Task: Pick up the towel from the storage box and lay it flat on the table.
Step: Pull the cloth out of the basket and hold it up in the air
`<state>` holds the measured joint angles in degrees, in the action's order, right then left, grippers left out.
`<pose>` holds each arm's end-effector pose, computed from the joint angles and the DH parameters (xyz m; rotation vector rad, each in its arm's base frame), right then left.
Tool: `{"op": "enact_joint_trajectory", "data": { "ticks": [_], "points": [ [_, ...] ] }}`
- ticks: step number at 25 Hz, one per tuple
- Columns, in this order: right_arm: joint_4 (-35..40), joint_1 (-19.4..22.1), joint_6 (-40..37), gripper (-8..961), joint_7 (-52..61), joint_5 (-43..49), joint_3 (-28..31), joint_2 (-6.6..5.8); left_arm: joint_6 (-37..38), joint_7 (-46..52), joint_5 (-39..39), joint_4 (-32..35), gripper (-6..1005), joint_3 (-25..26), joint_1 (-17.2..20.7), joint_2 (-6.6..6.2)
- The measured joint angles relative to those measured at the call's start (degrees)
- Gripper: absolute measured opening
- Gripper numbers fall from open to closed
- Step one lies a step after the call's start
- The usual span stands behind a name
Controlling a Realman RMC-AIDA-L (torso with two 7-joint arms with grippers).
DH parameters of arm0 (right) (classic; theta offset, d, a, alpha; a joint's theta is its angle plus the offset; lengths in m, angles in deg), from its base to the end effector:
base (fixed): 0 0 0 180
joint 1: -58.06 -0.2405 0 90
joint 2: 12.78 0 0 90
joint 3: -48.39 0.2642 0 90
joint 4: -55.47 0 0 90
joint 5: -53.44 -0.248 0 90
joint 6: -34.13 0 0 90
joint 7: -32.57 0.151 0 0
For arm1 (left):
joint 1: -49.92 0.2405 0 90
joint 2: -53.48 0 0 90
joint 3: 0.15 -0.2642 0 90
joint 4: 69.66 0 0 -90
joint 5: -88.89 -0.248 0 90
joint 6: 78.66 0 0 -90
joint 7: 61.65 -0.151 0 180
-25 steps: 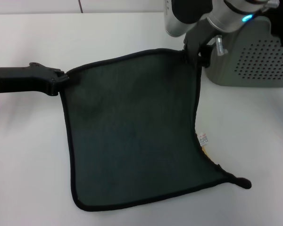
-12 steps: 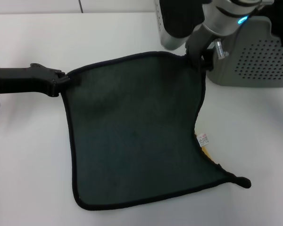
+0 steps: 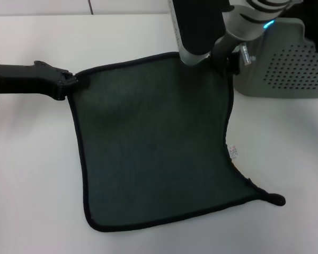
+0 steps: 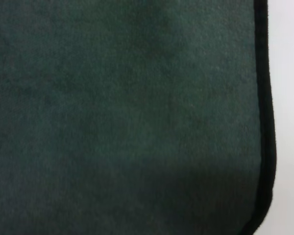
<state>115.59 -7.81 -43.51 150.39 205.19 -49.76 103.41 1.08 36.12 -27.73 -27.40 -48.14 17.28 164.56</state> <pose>0.0204 0.4531 -0.0722 -2.6275 -0.5927 -0.9078 -0.2979 0.4160 0.0488 -2.6096 -0.8225 -0.3765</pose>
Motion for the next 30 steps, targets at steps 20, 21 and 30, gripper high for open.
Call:
{"op": "enact_joint_trajectory", "data": {
  "ticks": [20, 21, 30],
  "points": [
    [-1.41, 1.7, 5.06, 165, 0.75, 0.05, -3.78, 0.0, -1.81, 0.53, -2.97, 0.09, 22, 0.28, -2.55, -0.21],
    [-1.42, 1.74, 5.15, 166, 0.75, 0.05, -3.88, 0.0, -1.93, 0.55, -3.31, 0.0, 22, 0.28, -2.68, -0.21],
    [-1.39, 2.09, 5.66, 173, 1.04, -0.04, -3.67, 0.0, -2.55, 0.66, -3.98, -0.09, 22, 0.47, -2.91, -0.03]
  ]
}}
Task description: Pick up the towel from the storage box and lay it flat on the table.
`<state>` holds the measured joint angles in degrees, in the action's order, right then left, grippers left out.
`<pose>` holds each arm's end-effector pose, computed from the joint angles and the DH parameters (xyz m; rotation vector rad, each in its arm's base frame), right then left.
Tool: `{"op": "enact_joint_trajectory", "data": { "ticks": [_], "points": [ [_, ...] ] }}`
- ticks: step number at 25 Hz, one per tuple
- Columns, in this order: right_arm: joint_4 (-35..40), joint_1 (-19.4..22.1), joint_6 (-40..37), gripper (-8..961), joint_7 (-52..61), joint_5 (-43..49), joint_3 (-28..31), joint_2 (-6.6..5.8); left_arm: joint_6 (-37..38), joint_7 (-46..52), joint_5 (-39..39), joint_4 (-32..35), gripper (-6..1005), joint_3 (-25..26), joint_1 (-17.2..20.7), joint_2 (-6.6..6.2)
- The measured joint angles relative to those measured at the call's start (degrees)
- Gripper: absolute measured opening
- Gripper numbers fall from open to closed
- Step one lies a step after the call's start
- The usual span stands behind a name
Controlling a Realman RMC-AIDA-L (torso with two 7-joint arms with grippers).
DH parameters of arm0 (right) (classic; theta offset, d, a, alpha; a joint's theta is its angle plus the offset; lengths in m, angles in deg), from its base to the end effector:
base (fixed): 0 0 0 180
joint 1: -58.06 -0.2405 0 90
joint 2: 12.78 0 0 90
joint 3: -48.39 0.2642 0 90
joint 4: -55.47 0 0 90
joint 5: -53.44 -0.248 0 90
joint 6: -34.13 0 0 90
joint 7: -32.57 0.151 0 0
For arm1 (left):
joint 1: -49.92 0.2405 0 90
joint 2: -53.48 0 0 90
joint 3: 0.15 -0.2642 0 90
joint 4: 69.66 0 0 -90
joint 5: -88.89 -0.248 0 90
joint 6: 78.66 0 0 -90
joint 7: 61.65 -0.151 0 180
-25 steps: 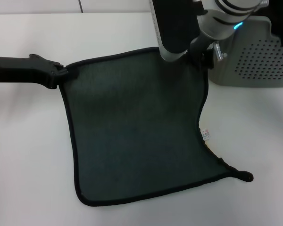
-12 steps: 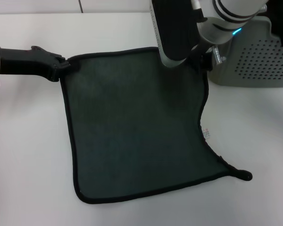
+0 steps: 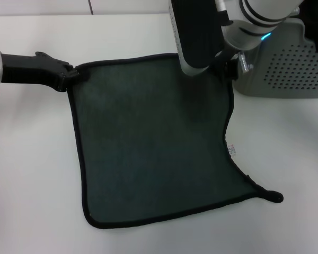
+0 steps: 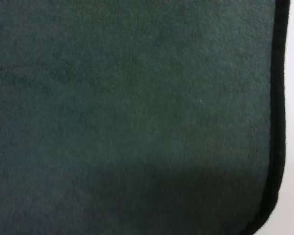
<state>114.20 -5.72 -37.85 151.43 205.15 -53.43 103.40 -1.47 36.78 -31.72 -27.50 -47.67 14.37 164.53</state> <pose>0.0368 0.4558 -0.0853 -2.5993 -0.6001 -0.8904 -0.2893 0.4328 0.0494 -2.6006 -0.7781 -0.2928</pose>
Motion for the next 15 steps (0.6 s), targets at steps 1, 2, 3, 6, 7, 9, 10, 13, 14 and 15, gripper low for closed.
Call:
{"op": "enact_joint_trajectory", "data": {
  "ticks": [1, 2, 3, 6, 7, 9, 10, 13, 14, 15],
  "points": [
    [-0.03, 0.0, 0.01, 174, 0.2, -0.01, 0.05, 0.0, -0.27, 0.07, 0.1, -0.03, 22, 0.21, 0.07, 0.08],
    [-0.21, -0.1, 0.11, 175, 0.91, 0.08, 0.1, 0.0, -0.54, 0.14, 0.23, -0.04, 22, 0.53, 0.13, 0.18],
    [-0.39, -0.28, 0.23, 176, 1.58, 0.47, 0.1, 0.0, -0.71, 0.17, 0.33, -0.05, 35, 1.12, 0.13, 0.29],
    [-1.45, -1.07, 0.66, 178, 4.18, 1.81, -0.23, 0.0, -0.92, 0.23, 0.46, -0.07, 76, 2.19, -0.03, 0.53],
    [-1.37, -1.11, 0.83, 179, 4.49, 2.08, -0.64, 0.0, -0.92, 0.24, 0.46, -0.06, 89, 2.25, -0.04, 0.53],
    [-0.38, -0.63, 1.21, 180, 4.6, 2.25, -1.74, 0.0, -0.92, 0.25, 0.47, -0.07, 116, 2.25, -0.06, 0.47],
    [0.18, -0.34, 1.38, 181, 4.65, 2.45, -2.27, 0.0, -0.92, 0.25, 0.47, -0.07, 152, 2.28, -0.07, 0.43],
    [0.67, -0.04, 1.59, 183, 4.81, 2.98, -2.99, 0.0, -0.96, 0.26, 0.48, -0.07, 261, 2.3, -0.18, 0.33],
    [0.59, -0.05, 1.73, 184, 4.84, 3.09, -3.05, 0.0, -0.96, 0.27, 0.48, -0.06, 298, 2.3, -0.23, 0.32],
    [0.46, -0.07, 1.92, 185, 4.85, 3.21, -3.12, 0.0, -0.96, 0.27, 0.49, -0.07, 334, 2.31, -0.26, 0.32]
  ]
}}
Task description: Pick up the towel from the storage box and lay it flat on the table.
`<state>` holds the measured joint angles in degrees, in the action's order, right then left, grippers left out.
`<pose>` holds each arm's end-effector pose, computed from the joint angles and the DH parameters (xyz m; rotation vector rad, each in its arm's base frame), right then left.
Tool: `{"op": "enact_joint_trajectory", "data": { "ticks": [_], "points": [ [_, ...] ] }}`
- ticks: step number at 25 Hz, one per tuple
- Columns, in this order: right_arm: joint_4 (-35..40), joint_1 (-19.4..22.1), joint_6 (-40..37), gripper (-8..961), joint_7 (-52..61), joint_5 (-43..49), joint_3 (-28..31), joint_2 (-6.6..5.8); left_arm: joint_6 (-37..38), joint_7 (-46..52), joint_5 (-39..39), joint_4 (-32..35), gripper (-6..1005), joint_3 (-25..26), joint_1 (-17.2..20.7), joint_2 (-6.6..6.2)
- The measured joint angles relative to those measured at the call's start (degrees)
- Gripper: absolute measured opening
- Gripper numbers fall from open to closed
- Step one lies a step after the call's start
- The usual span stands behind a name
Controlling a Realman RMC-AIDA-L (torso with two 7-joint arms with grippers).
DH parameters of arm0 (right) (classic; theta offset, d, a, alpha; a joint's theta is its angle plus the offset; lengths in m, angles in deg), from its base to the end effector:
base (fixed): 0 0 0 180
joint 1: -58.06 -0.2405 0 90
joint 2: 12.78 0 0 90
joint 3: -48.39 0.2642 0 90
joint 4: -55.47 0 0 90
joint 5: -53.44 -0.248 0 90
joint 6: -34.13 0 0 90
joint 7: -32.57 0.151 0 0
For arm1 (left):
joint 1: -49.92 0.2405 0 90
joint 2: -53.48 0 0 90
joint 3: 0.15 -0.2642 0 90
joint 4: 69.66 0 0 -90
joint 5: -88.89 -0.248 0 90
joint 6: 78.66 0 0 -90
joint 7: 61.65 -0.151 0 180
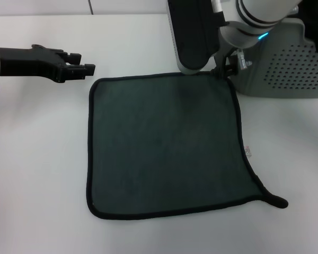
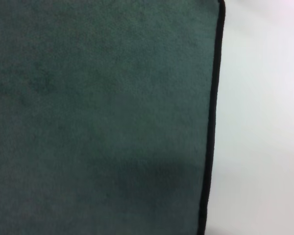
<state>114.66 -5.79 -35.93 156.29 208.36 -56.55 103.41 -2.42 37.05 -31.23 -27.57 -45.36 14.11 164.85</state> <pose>0.0359 0.4574 -0.0890 -2.5282 -0.5847 -0.9144 -0.2889 0.4374 0.0547 -2.5518 -0.7965 -0.3416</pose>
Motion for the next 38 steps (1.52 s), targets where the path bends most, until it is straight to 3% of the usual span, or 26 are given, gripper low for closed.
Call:
{"op": "enact_joint_trajectory", "data": {
  "ticks": [5, 8, 10, 13, 16, 20, 23, 26, 28, 31, 35, 38],
  "points": [
    [0.13, 0.27, 1.13, 408, 0.02, 0.76, -0.05, 0.0, -0.29, -0.03, 0.05, 0.0, 502, 0.61, 0.0, -0.07],
    [2.5, 2.05, 1.52, 636, 0.17, 0.6, 0.39, -0.01, -0.06, -0.99, 0.54, 0.02, 502, 1.37, 0.39, 0.04],
    [6.29, 5.12, 2.04, 694, 0.77, -0.27, 1.06, 0.0, 1.5, -4.4, 2.79, 0.17, 502, 1.52, 1.4, 0.1],
    [14.62, 12.45, 2.89, 782, 1.14, -3.92, 2.51, -0.01, 6.16, -12.72, 8.81, 1.33, 501, 1.54, 4.34, 0.5],
    [23.36, 20.19, 3.07, 782, 0.68, -8.27, 3.85, -0.03, 13.31, -19.08, 16.29, 1.74, 501, 1.52, 6.95, 0.31],
    [33.82, 33.43, 4.09, 782, -5.12, -21.35, 6.32, -0.23, 27.23, -27.75, 26.93, -0.23, 501, 1.54, 10.34, -0.61],
    [33.97, 43.31, 4.24, 782, -16.76, -40.01, 9.16, -0.23, 36.14, -30.54, 30.51, -1.38, 501, 1.47, 12.19, -0.71],
    [26.82, 49.42, 0.65, 781, -30.25, -59.79, 12.11, -0.5, 39.76, -29.28, 30.78, -1.51, 501, 0.1, 13.66, -0.79],
    [19.71, 50.02, -5.44, 781, -37.95, -69.93, 15.03, -0.52, 40.08, -28.21, 30.77, -1.57, 500, -2.31, 14.81, -1.05],
    [6.85, 46.64, -16.41, 781, -45.07, -78.5, 21.11, -0.54, 40.16, -28.67, 30.82, -2.38, 500, -4.87, 15.25, -1.16],
    [-8.52, 39.23, -25.71, 781, -49.6, -80.92, 28.24, -0.55, 40.18, -30.49, 30.45, -4.36, 500, -5.28, 14.81, -1.2],
    [-13.27, 36.28, -27.22, 781, -51.03, -80.81, 29.46, -0.7, 40.14, -30.45, 30.38, -6.0, 501, -5.19, 14.22, -1.52]
  ]
}}
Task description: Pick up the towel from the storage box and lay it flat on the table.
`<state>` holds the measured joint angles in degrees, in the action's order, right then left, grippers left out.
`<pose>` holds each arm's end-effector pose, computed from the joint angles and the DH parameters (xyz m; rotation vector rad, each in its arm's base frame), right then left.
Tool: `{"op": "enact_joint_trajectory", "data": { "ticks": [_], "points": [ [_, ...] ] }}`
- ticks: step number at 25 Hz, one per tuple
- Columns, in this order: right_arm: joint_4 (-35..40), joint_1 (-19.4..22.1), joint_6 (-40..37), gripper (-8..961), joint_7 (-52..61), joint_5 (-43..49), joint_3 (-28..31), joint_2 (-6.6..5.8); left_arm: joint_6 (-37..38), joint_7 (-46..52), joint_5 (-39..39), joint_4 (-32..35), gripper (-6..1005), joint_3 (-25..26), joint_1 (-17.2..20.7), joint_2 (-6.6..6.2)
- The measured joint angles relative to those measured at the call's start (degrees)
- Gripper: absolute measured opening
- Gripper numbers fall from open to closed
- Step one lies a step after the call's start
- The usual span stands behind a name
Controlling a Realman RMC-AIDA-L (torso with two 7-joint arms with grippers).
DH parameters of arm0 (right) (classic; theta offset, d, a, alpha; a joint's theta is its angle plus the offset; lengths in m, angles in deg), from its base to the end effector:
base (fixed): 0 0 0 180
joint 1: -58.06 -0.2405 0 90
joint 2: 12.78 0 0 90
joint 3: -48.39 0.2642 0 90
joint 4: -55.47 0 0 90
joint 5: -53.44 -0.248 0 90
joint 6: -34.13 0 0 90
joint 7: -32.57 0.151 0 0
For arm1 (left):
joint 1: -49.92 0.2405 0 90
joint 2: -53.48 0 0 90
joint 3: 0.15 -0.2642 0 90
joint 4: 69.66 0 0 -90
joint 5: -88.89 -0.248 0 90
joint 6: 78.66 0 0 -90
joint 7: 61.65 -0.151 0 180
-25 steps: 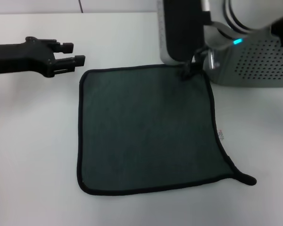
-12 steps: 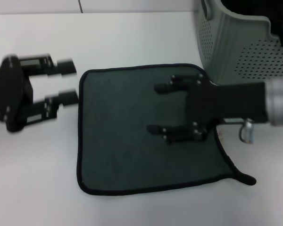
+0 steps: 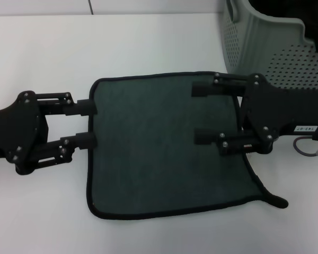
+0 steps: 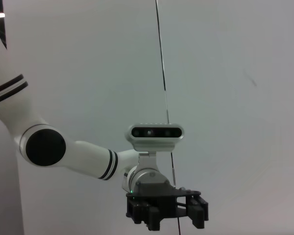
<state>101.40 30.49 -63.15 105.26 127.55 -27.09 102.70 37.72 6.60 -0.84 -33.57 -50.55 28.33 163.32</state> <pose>0.1773 0.3441 -0.0112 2.8815 -0.0190 -1.2347 -0.2852 0.2943 0.0675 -2.8085 -0.1761 -1.2194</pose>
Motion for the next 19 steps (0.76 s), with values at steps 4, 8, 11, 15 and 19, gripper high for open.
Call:
{"op": "enact_joint_trajectory", "data": {
  "ticks": [4, 8, 11, 15, 19],
  "points": [
    [-1.18, -0.95, 0.15, 782, -1.06, 0.46, 0.08, -0.05, -0.06, 1.55, 0.01, -1.19, 501, 0.15, -0.84, -0.32],
    [-1.85, -2.35, 0.61, 781, -0.72, 2.17, 0.11, -0.1, -0.07, 3.2, -0.01, -1.3, 501, -0.12, -1.39, -0.41],
    [-2.32, -3.49, 0.33, 781, -0.36, 3.88, 0.07, -0.16, -0.06, 3.23, -0.04, -1.33, 501, -0.12, -1.53, -0.43],
    [-2.85, -3.7, 0.2, 781, -0.55, 4.42, 0.0, 0.03, -0.06, 3.23, -0.24, -1.56, 501, -0.12, -1.6, -0.43],
    [-2.89, -3.72, -0.77, 781, -0.85, 4.28, 0.14, 0.0, -0.09, 3.23, -1.01, -2.01, 501, -0.01, -1.69, -0.43]
  ]
}}
